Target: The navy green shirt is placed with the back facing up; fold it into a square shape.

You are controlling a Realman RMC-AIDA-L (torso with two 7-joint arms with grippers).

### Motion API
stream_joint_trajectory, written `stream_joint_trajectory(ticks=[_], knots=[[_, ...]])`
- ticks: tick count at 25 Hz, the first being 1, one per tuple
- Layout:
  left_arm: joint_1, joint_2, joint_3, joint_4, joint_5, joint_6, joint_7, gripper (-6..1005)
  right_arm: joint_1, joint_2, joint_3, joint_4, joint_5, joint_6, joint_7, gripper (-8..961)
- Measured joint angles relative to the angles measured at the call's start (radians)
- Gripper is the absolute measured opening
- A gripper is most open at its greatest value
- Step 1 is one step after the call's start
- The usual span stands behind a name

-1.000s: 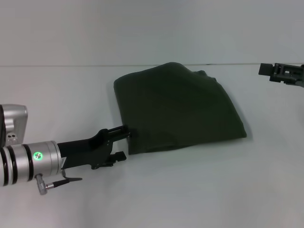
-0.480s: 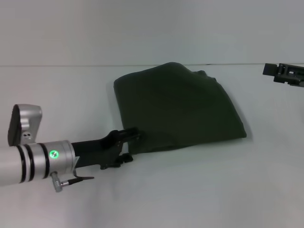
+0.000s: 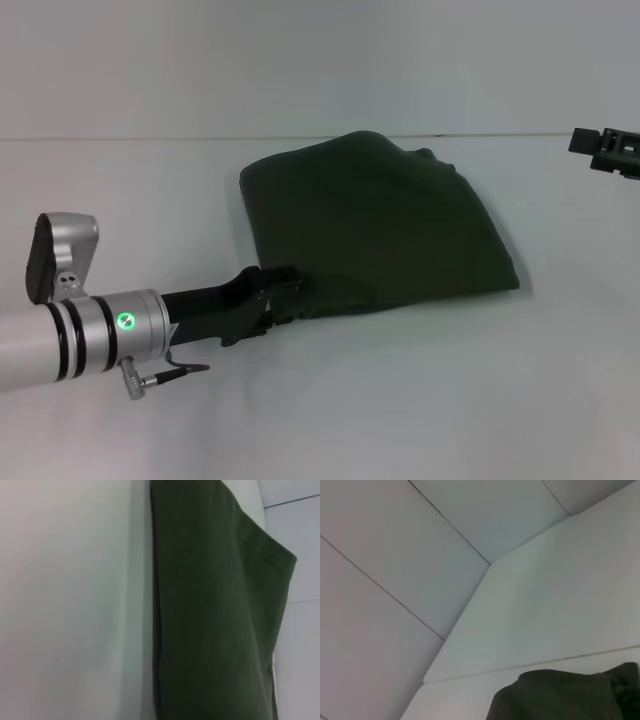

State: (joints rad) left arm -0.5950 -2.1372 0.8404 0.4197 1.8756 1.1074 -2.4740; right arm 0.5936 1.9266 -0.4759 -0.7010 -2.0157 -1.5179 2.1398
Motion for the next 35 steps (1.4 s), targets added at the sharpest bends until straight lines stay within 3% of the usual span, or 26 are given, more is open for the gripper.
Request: stream_joint_trajectory(ticks=[13,18,21,25,32,35], knots=[[-0.006,-0.01,0.01,0.028,0.0,0.03,0.038,383,-0.009,-0.003,0.023,0.0,0.001,-0.008,0.0,915],[-0.005,-0.01,0.006,0.06,0.0,0.098,0.067,207,-0.011,-0.003,0.023,0.002,0.002,-0.008,0.003,915],[0.007,-0.002,-0.013,0.098,-0.02,0.216,0.101,80,-0.012,-0.002,0.024,0.002,0.002,-0.009,0.008,915],[0.053,0.039,-0.031,0.117,0.019,0.234,0.027,67,-0.014,0.001,0.032,0.004,0.004,-0.009,0.007,915],[0.092,0.06,-0.038,0.146,0.057,0.252,-0.001,91,-0.017,-0.001,0.034,0.013,0.014,-0.011,0.008,915],[0.098,0.091,-0.039,0.126,0.08,0.246,-0.008,109,-0.017,-0.002,0.034,0.012,0.015,-0.016,0.009,915]])
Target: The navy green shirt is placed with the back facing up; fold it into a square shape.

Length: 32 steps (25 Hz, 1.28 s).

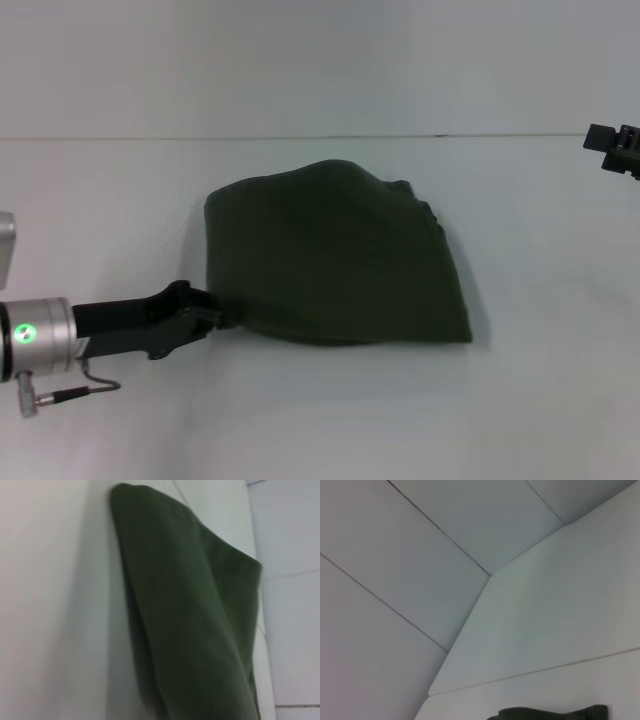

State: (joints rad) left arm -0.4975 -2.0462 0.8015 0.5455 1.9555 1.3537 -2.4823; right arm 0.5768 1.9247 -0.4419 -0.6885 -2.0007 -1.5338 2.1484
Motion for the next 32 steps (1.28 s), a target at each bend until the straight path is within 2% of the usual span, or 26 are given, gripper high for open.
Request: stream_joint_trajectory(ticks=[8,13,16,21,27,32], knots=[[0.016,0.053,-0.012,-0.031,0.032,0.005,0.009,156,0.009,0.001,-0.007,0.003,0.001,0.001,0.0,915],[0.02,0.059,-0.005,-0.015,0.08,0.042,0.013,186,0.015,0.002,-0.009,0.003,0.0,0.0,0.001,915],[0.032,0.071,-0.056,0.016,0.096,0.103,0.013,204,0.022,0.001,-0.012,0.003,-0.004,0.005,0.004,915],[0.084,0.045,-0.231,0.163,0.079,0.246,0.037,398,0.046,-0.002,-0.091,0.003,-0.011,0.012,0.012,915],[0.06,0.036,-0.247,0.16,0.066,0.271,0.079,674,0.09,0.006,-0.188,0.016,-0.012,0.053,0.033,915],[0.033,0.01,-0.277,0.147,0.052,0.217,0.126,774,0.197,0.027,-0.321,0.144,-0.012,0.172,0.04,915]])
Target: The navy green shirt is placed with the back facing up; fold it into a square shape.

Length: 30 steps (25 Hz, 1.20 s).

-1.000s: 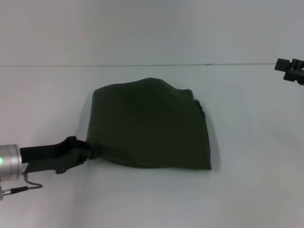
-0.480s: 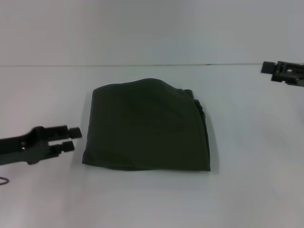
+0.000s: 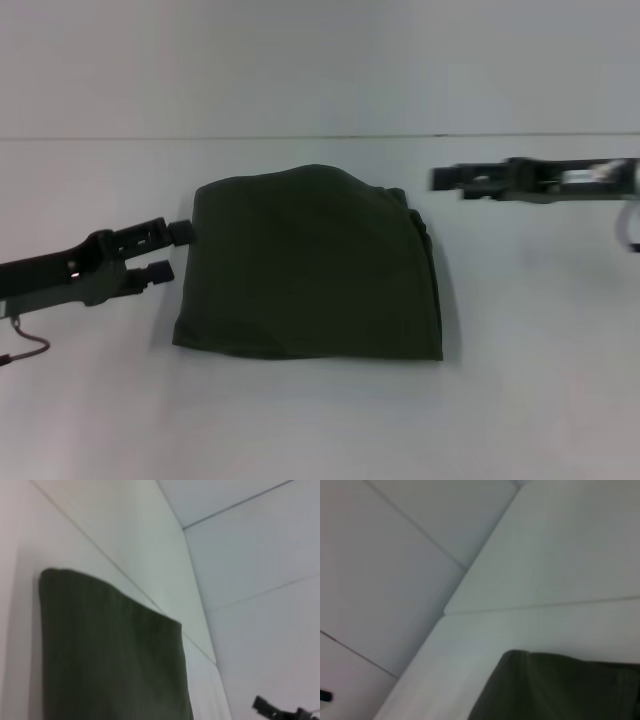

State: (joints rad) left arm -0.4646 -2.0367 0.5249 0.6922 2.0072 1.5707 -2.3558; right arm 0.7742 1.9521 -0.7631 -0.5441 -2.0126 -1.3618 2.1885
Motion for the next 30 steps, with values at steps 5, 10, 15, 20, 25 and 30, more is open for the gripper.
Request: stream_joint_trajectory(ticks=[5,10,15,20,25,30], knots=[[-0.006,-0.022,-0.029,0.006,-0.026,-0.047,0.028,875,0.106,0.052,-0.122,0.091,0.0,0.177,0.019,915],[0.001,-0.031,-0.056,0.004,-0.052,-0.067,0.05,965,0.144,0.122,-0.167,0.094,0.0,0.299,0.022,915],[0.002,-0.035,-0.062,0.004,-0.055,-0.072,0.052,963,0.176,0.145,-0.231,0.155,0.012,0.417,0.024,915],[0.003,-0.041,-0.063,0.004,-0.061,-0.077,0.058,961,0.191,0.149,-0.246,0.203,0.013,0.519,0.006,914],[0.003,-0.045,-0.063,0.004,-0.061,-0.086,0.062,959,0.194,0.154,-0.247,0.232,0.024,0.616,-0.037,914],[0.003,-0.046,-0.063,0.004,-0.061,-0.092,0.063,957,0.174,0.144,-0.232,0.194,0.026,0.653,-0.026,914]])
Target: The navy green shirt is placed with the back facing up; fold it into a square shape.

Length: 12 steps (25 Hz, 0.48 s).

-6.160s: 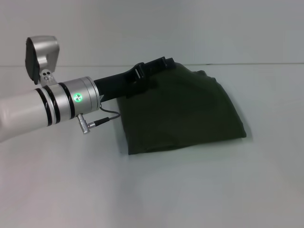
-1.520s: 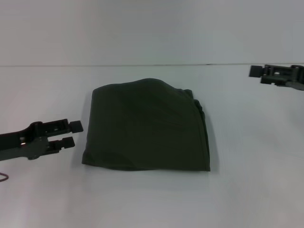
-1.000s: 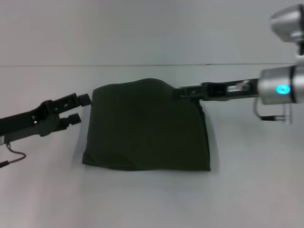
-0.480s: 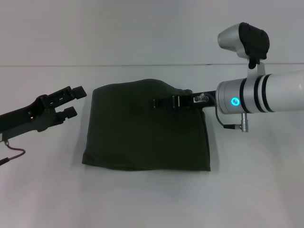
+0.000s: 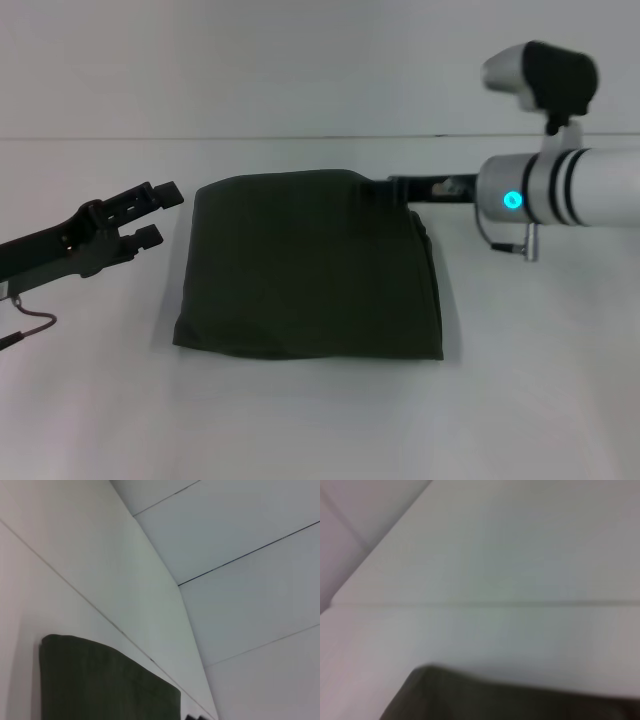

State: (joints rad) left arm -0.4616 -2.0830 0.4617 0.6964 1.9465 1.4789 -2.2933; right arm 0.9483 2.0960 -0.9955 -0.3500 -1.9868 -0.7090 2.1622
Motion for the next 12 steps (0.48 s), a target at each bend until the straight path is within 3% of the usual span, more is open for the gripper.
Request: stream_joint_trajectory(ticks=[3,6,12], knots=[[0.0,0.002,0.0,0.0,0.0,0.001,0.0,955,-0.059,-0.013,0.017,-0.109,0.0,-0.046,0.044,914],[0.0,0.009,0.003,0.003,0.0,0.02,0.023,954,-0.149,-0.025,0.049,-0.285,0.012,-0.217,0.084,914],[0.009,0.036,0.037,-0.018,0.02,0.19,0.333,952,-0.338,-0.064,0.178,-0.489,0.081,-0.564,0.09,914]])
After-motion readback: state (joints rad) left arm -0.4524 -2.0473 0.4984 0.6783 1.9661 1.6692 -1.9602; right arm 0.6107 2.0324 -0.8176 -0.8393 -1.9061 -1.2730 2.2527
